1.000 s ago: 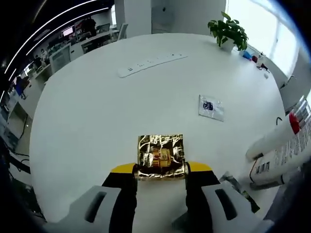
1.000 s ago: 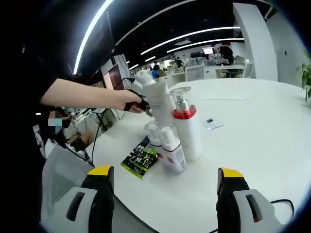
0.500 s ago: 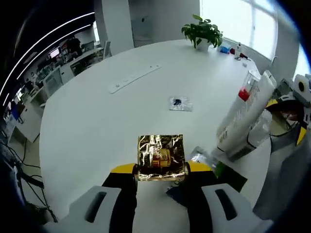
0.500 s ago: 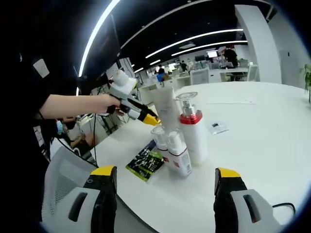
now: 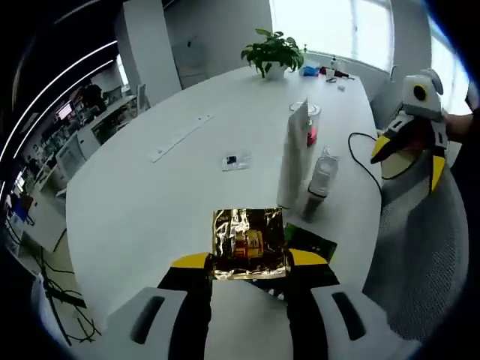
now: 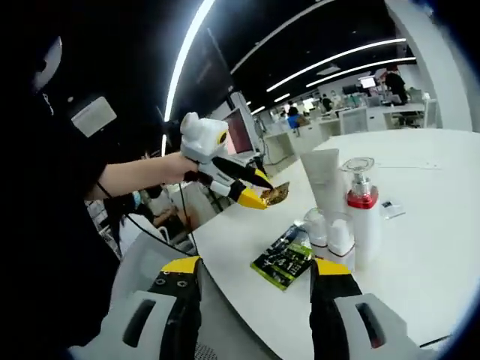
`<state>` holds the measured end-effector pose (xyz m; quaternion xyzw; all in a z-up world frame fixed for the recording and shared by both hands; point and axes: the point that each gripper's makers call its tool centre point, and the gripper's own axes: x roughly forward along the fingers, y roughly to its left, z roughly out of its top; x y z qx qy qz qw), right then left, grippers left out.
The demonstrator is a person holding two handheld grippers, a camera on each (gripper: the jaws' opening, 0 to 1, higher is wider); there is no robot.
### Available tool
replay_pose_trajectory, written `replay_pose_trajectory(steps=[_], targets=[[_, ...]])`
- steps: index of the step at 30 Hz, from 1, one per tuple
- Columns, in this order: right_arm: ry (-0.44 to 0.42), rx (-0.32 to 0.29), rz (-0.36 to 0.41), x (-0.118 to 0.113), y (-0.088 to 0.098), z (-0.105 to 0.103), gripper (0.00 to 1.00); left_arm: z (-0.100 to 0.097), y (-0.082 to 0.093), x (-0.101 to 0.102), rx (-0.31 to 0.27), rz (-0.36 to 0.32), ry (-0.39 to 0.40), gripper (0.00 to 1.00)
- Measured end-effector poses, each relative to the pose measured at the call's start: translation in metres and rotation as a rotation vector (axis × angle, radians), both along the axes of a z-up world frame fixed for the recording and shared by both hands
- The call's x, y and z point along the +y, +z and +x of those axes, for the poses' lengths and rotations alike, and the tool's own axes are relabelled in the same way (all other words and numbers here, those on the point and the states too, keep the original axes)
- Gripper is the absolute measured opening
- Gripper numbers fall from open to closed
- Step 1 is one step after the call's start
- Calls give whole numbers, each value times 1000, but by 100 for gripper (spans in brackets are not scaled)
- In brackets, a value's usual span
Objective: Arrange the skincare products in the storage area until every visible bottle or jar stands upright without overlapping.
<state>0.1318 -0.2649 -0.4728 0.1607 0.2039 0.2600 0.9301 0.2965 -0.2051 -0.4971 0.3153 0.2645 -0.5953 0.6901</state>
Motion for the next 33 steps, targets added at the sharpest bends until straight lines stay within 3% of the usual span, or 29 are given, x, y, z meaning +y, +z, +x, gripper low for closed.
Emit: replay_pose_trajectory(steps=[3,7,11,15,21,25,30,33], targets=[[11,-6,41,8,4,3,58,-26,9,4,12,-5,-34,39],[14,-12,143,14,14,5,54,-45,15,5,15,-5,-78,39],[20,-6,177,12,18,6,51,-60,21,3,28,-23,-113,39],[6,-20,260,10,30,11,47,-80,28,-4,40,-34,-155,39],[-14,104,405,13,20,20,33,-97,29,-10,26,-24,-240,40],[-24,181,447,19,7,24,36,-109,33,-13,27,-20,-282,40],[-43,226,544,27,8,25,29,-115,35,-14,14,-9,-313,40],[-46,239,547,30,7,26,24,-118,35,-15,12,-4,-336,40]])
